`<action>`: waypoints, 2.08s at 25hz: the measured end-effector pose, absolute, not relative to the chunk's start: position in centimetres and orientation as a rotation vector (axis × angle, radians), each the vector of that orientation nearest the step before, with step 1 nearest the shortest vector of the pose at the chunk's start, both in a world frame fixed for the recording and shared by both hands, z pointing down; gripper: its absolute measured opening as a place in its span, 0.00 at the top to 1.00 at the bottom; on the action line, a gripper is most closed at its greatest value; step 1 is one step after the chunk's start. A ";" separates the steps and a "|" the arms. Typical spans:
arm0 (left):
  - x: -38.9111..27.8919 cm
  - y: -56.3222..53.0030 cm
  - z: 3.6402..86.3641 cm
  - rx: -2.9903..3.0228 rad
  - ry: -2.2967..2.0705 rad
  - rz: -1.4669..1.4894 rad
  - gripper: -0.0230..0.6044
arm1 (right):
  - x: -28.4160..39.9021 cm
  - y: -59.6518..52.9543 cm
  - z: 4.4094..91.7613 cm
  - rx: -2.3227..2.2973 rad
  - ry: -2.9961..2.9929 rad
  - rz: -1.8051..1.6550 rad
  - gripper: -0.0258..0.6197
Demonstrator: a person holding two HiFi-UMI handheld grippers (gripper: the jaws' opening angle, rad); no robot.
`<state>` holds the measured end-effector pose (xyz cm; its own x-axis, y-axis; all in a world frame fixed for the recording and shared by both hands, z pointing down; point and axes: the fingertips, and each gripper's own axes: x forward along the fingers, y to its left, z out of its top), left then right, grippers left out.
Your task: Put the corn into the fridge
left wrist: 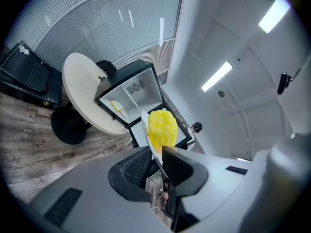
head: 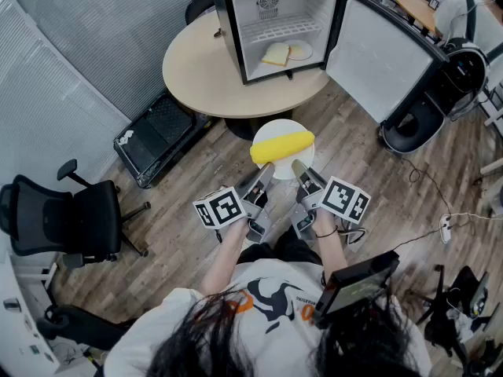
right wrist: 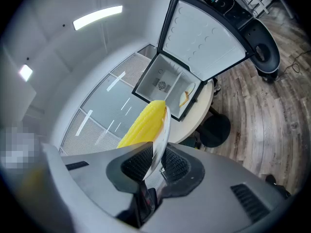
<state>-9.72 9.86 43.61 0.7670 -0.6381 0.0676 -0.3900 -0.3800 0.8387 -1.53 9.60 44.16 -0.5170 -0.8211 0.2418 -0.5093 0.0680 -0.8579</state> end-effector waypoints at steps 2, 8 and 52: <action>-9.9 9.7 43.6 2.017 -0.776 -0.334 0.86 | -1.7 9.4 44.2 -1.332 2.050 -1.431 0.88; -9.9 9.2 43.7 2.013 -0.792 -0.346 0.86 | -1.7 8.9 44.2 -1.327 2.062 -1.427 0.88; -1.5 -4.0 45.6 1.971 -0.916 -0.363 0.86 | 6.6 -5.2 46.4 -1.219 2.139 -1.502 0.87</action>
<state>-1.49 -3.98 45.59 0.6818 -0.7246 0.1005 -0.4586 -0.3163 0.8304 6.56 -5.18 46.42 -0.6157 -0.7492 0.2441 -0.4840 0.1152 -0.8675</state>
